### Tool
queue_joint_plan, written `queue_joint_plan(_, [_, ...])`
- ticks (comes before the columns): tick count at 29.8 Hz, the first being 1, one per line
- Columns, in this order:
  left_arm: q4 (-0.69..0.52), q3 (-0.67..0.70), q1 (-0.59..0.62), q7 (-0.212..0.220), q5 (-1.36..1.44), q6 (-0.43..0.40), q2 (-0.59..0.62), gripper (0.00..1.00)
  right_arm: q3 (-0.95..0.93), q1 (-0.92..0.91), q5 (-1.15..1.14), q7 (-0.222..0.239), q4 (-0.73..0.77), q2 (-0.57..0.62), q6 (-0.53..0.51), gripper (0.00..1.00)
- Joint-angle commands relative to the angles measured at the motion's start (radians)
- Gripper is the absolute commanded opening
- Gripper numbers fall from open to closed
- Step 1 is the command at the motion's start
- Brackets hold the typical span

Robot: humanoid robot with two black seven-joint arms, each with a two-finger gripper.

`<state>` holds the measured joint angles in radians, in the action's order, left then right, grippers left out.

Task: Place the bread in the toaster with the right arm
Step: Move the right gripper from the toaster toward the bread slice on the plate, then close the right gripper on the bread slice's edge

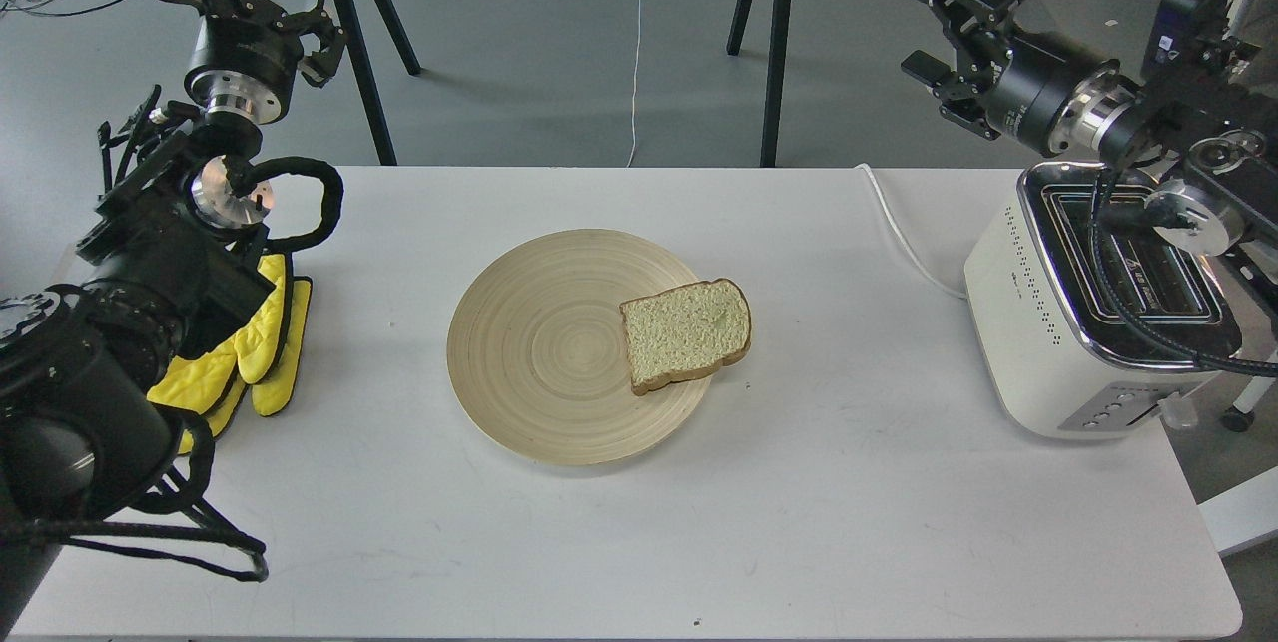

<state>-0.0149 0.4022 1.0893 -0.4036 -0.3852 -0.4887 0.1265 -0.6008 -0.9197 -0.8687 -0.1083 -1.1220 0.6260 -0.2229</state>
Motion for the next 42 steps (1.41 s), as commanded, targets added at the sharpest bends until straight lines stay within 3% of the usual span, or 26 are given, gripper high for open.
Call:
queue_joint_plan(1, [0.000, 0.001, 0.000, 0.000, 0.000, 0.000, -0.001, 1.00, 0.039, 0.001, -0.165, 0.024, 0.005, -0.049, 0.007, 0.98])
queue_joint_plan(5, [0.000, 0.000, 0.000, 0.000, 0.000, 0.000, 0.001, 1.00, 0.146, 0.004, -0.245, 0.038, 0.039, -0.127, 0.019, 0.95])
queue_joint_plan(13, [0.000, 0.000, 0.000, 0.000, 0.000, 0.000, 0.001, 1.00, 0.361, 0.024, -0.250, 0.030, 0.174, -0.314, 0.152, 0.87])
queue_joint_plan(23, [0.000, 0.000, 0.000, 0.000, 0.000, 0.000, -0.001, 1.00, 0.401, 0.108, -0.248, 0.032, 0.324, -0.479, 0.218, 0.83])
queue_joint_plan(29, [0.000, 0.000, 0.000, 0.000, 0.000, 0.000, -0.001, 1.00, 0.403, 0.125, -0.246, 0.032, 0.324, -0.490, 0.220, 0.77])
queue_joint_plan(42, [0.000, 0.000, 0.000, 0.000, 0.000, 0.000, -0.001, 1.00, 0.401, 0.125, -0.239, 0.030, 0.312, -0.485, 0.223, 0.77])
